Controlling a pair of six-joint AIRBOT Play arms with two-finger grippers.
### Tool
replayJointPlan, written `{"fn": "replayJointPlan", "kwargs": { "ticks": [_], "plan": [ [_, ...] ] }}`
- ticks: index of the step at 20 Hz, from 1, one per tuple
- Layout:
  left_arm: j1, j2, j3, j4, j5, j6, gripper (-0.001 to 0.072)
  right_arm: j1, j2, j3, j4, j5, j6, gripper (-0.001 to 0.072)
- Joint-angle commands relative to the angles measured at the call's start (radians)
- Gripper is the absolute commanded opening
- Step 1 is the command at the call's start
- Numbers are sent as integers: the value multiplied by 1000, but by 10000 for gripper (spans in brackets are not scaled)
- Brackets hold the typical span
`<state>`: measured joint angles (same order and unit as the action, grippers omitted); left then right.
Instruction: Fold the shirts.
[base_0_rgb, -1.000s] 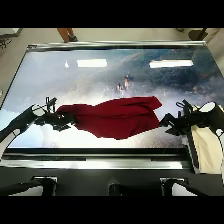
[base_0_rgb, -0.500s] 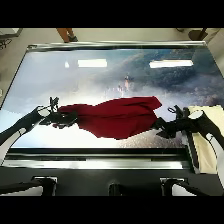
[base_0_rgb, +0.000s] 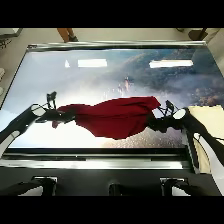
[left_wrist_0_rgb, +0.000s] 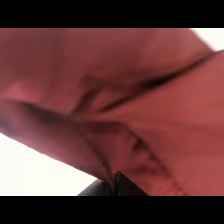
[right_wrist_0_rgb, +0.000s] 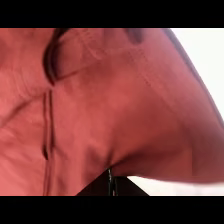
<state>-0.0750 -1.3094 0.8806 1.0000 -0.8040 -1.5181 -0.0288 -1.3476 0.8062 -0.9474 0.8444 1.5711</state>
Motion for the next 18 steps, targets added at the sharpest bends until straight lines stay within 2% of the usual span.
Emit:
{"fn": "replayJointPlan", "kwargs": {
  "ticks": [1,4,8,11,13,18],
  "plan": [
    [1,140,64,60,4,27,32,13,101,98,-132,71,-13,35],
    [8,327,271,137,8,26,32,13,305,340,-338,103,-15,35],
    [86,484,721,188,40,-45,31,13,543,736,-523,-54,44,34],
    [99,504,945,159,27,-71,32,14,605,895,-516,-54,122,34],
    [79,504,1028,133,27,-71,32,14,615,939,-482,-54,124,34],
    [72,507,1060,135,11,-71,32,14,615,984,-472,-56,122,34]
  ]
}}
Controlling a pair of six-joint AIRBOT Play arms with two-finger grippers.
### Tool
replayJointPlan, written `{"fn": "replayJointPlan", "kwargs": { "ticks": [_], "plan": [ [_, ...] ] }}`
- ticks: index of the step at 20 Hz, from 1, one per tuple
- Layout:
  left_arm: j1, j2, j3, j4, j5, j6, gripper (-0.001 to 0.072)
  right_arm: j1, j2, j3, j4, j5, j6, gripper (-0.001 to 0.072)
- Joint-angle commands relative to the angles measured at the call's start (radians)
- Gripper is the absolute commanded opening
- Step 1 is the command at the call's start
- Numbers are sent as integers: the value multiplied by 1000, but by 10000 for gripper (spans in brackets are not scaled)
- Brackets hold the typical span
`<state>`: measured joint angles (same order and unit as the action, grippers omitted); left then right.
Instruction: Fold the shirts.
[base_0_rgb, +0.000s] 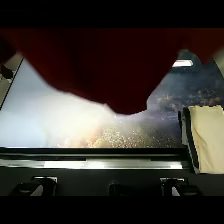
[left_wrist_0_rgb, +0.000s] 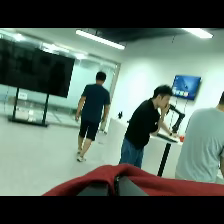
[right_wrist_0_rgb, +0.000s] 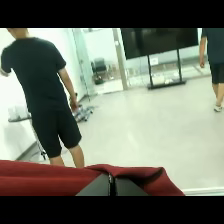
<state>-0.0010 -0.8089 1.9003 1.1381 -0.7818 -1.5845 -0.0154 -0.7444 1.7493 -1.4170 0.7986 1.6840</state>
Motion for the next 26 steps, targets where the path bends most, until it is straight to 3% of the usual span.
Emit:
{"fn": "replayJointPlan", "kwargs": {
  "ticks": [1,5,8,12,16,22,26],
  "plan": [
    [-2,7,40,-3,-15,-5,32,0,11,43,-14,-20,10,34],
    [-2,-16,39,42,-39,-2,33,0,-15,42,-50,-66,11,34],
    [-2,-90,38,136,-175,-2,33,0,-112,42,-50,-103,68,34],
    [-2,-286,-14,202,-365,-1,33,0,-356,42,-11,-109,109,35],
    [-3,-545,-131,197,-408,-2,34,0,-668,42,109,-99,113,36],
    [-4,-880,-145,124,-443,-2,34,0,-1022,42,457,108,112,37],
    [-6,-989,-145,67,-443,-2,34,0,-1118,42,458,265,108,36]
  ]
}}
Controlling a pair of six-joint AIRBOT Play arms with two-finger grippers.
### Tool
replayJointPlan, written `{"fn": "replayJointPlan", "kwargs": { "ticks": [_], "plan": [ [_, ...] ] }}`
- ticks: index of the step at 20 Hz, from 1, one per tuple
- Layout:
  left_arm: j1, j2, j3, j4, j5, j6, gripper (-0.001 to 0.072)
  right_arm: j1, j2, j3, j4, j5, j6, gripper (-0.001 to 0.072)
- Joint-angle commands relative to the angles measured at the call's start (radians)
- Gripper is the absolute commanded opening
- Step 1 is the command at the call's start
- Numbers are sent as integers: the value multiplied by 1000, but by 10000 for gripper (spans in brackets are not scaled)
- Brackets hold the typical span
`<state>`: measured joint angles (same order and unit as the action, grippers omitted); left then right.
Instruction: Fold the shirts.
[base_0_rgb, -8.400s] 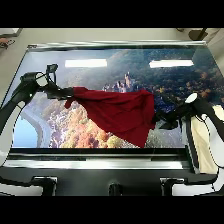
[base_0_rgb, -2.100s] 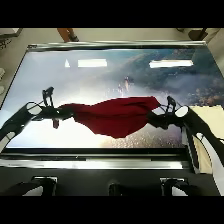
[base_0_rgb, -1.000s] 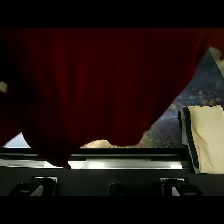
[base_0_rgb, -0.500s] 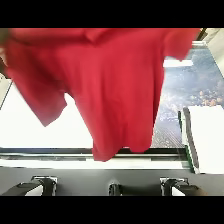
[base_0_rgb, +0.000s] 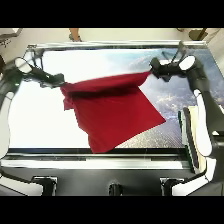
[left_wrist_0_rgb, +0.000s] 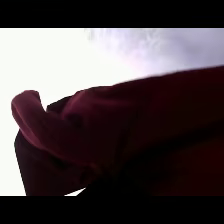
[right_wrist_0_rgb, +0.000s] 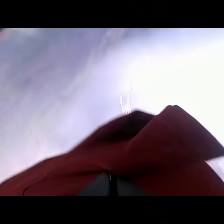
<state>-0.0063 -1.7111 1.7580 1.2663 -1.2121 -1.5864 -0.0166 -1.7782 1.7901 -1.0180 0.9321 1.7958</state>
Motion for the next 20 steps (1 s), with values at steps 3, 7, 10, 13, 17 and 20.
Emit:
{"fn": "replayJointPlan", "kwargs": {
  "ticks": [3,7,10,13,17,20],
  "plan": [
    [2,-97,0,-72,-13,3,34,0,-66,3,60,213,-90,564],
    [31,-81,2,-70,-53,47,34,3,30,-23,40,670,-318,602],
    [56,-81,2,-70,-102,47,34,3,158,-329,101,629,-322,600],
    [66,-81,2,-70,-138,82,34,3,321,-786,204,423,-301,590],
    [65,-82,2,-71,-134,80,34,15,394,-1102,429,212,-385,590],
    [65,-82,2,-74,-135,79,34,155,387,-1129,439,103,-380,591]
  ]
}}
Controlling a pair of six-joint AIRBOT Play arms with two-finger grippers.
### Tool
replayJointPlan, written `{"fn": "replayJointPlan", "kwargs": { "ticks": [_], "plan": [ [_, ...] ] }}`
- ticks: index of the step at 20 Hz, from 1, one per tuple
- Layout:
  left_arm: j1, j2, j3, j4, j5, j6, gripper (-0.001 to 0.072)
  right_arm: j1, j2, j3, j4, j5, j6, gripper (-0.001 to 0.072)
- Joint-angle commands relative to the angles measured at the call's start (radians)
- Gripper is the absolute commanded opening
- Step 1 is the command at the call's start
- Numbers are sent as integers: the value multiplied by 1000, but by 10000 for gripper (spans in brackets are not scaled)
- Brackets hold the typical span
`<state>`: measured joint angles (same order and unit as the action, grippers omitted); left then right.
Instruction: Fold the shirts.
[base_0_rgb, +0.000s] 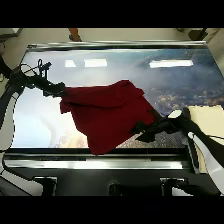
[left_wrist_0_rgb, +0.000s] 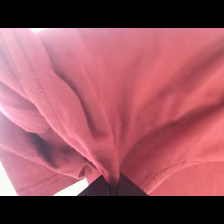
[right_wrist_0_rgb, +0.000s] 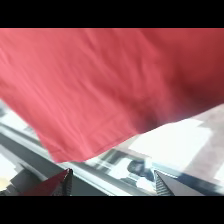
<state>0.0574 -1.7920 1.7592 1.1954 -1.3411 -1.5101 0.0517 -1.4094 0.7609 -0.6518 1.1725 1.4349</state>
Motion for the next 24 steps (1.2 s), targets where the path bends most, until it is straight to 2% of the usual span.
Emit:
{"fn": "replayJointPlan", "kwargs": {
  "ticks": [1,4,5,6,7,9,10,12,15,18,20,21,23,24],
  "plan": [
    [2,0,1,-3,-11,3,34,142,18,-100,80,-202,4,593],
    [2,0,1,-3,-32,4,34,248,17,-100,95,-383,89,592],
    [2,0,1,-3,-33,4,34,272,17,-99,106,-441,122,565],
    [2,0,1,-3,-33,3,34,291,17,-98,144,-507,122,484],
    [2,0,1,-6,-34,3,34,298,17,-91,174,-547,112,447],
    [2,0,1,-29,-52,4,34,292,18,-57,177,-562,90,37],
    [2,0,1,-29,-66,4,34,281,19,-33,151,-544,74,35],
    [5,3,1,-29,-92,4,34,235,29,15,35,-482,74,35],
    [17,8,1,-29,-127,8,34,32,71,92,-194,-426,161,35],
    [10,5,0,-29,-152,23,34,-158,86,138,-176,-461,169,35],
    [1,4,-2,-29,-142,23,34,-165,78,138,-187,-443,151,37],
    [-3,4,-2,-29,-136,23,34,-158,72,138,-187,-420,142,102],
    [-9,4,-2,-29,-135,23,33,-155,85,144,-180,-361,107,517],
    [-9,4,-2,-29,-135,23,33,-155,105,157,-188,-300,60,579]
  ]
}}
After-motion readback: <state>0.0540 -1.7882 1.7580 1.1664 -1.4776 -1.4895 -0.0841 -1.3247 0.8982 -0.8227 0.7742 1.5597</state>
